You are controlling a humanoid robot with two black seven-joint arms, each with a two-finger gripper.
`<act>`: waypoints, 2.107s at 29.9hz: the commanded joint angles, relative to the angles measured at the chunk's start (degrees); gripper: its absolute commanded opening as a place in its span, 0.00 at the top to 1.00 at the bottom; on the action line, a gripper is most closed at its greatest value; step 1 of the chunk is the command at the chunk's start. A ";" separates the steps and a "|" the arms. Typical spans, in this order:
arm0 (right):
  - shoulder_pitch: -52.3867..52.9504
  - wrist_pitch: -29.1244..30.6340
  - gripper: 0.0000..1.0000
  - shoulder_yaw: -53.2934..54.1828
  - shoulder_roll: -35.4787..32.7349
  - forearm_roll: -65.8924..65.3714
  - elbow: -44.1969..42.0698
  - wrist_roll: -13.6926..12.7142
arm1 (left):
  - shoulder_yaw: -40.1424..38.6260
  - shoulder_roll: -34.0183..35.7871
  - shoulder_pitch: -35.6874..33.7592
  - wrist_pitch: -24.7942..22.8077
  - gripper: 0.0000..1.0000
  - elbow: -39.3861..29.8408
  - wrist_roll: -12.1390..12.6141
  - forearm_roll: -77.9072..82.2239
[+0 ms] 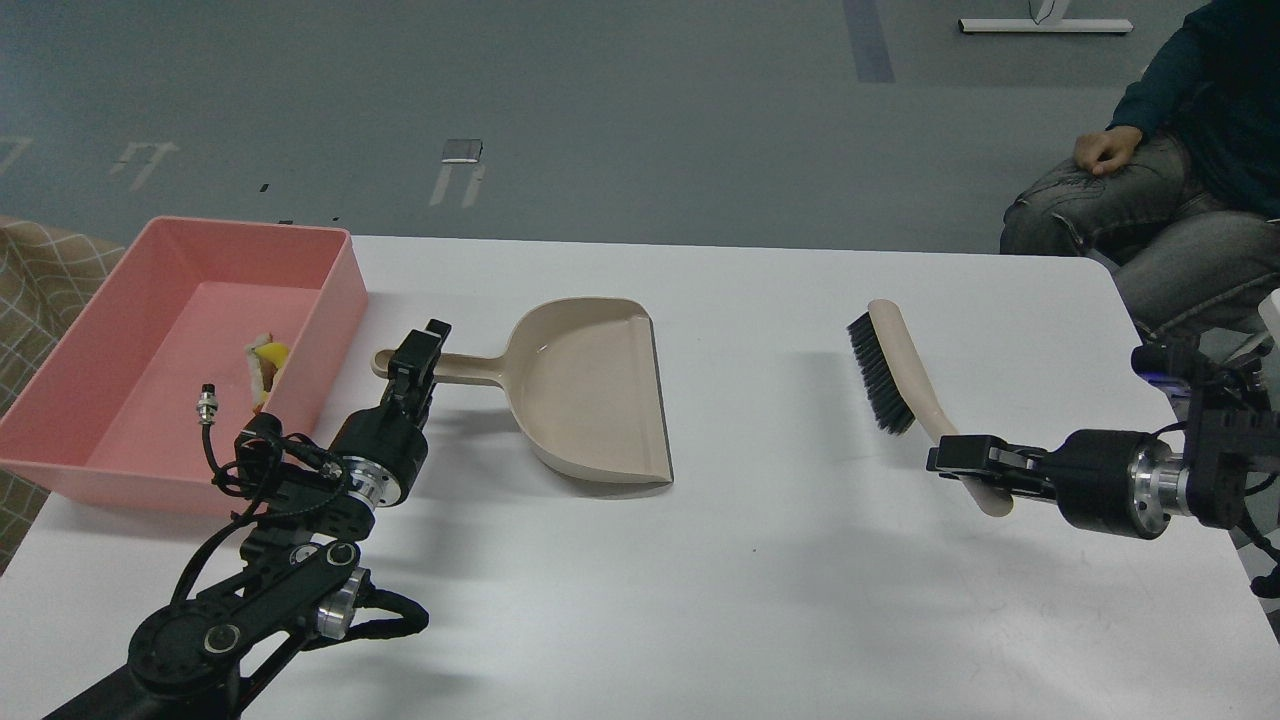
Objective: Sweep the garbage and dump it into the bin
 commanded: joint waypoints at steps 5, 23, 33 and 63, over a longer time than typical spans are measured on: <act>0.00 0.35 1.00 0.08 0.06 0.00 -0.04 0.08 | 0.18 1.21 2.64 -5.60 0.04 -1.25 -0.01 0.33; -1.49 0.70 0.88 -0.62 1.73 -0.09 -2.95 1.05 | -1.05 9.21 9.41 -9.55 0.04 -10.30 -0.97 0.15; -2.37 0.70 0.49 -0.62 2.00 -0.09 -3.03 0.61 | -1.40 11.24 11.26 -10.87 0.03 -13.64 -1.24 0.15; -2.02 3.61 0.06 21.08 -3.38 6.40 -10.84 2.72 | -41.21 26.53 25.32 -46.12 0.03 -24.64 -3.79 -15.58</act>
